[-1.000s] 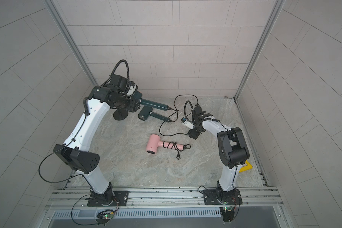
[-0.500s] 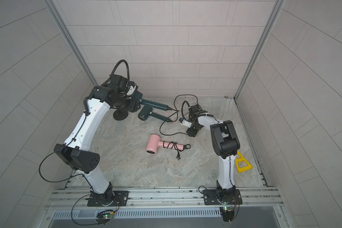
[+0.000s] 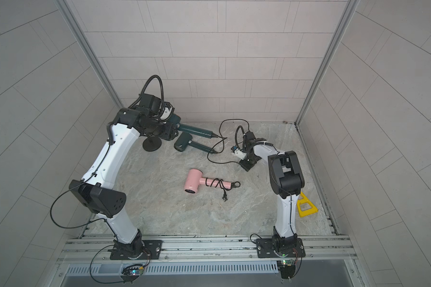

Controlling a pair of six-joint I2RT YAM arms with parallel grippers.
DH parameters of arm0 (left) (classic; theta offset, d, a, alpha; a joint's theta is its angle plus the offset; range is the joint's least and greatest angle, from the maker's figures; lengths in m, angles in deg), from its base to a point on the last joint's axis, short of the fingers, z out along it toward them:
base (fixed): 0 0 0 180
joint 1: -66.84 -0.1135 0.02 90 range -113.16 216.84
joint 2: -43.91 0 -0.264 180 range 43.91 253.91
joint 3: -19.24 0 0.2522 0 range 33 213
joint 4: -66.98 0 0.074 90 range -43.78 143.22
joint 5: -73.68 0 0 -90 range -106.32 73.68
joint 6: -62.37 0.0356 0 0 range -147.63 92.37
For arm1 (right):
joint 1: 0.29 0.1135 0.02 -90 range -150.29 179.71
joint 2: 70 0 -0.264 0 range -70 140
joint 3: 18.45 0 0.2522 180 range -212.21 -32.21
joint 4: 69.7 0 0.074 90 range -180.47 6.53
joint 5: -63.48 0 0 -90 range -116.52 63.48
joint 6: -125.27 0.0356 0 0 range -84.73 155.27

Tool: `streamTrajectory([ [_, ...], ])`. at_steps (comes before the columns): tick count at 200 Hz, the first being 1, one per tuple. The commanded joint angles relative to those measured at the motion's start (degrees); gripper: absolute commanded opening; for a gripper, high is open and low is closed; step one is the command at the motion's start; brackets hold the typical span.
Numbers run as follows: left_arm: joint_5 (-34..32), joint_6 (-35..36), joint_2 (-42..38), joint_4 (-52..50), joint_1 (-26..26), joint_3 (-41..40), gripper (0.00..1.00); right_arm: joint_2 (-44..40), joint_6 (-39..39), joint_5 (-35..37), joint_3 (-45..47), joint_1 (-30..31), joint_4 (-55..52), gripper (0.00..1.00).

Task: Wrap the cord around the hair dryer
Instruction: Wrap the power cord around the hair dryer.

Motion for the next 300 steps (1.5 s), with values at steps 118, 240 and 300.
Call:
streamTrajectory([
  [118,1.0,-12.7,-5.2,23.4,-0.5,-15.7,0.00,-24.6,20.8,-3.5,8.0,8.9,-1.1,0.00],
  [240,-4.9,-2.8,-10.8,34.9,8.9,-37.3,0.00,-35.7,12.1,10.2,-2.3,12.9,4.6,0.00],
  [300,3.7,-3.7,-18.7,36.6,9.3,-44.7,0.00,-28.7,17.8,8.4,-3.7,8.3,7.8,0.00],
])
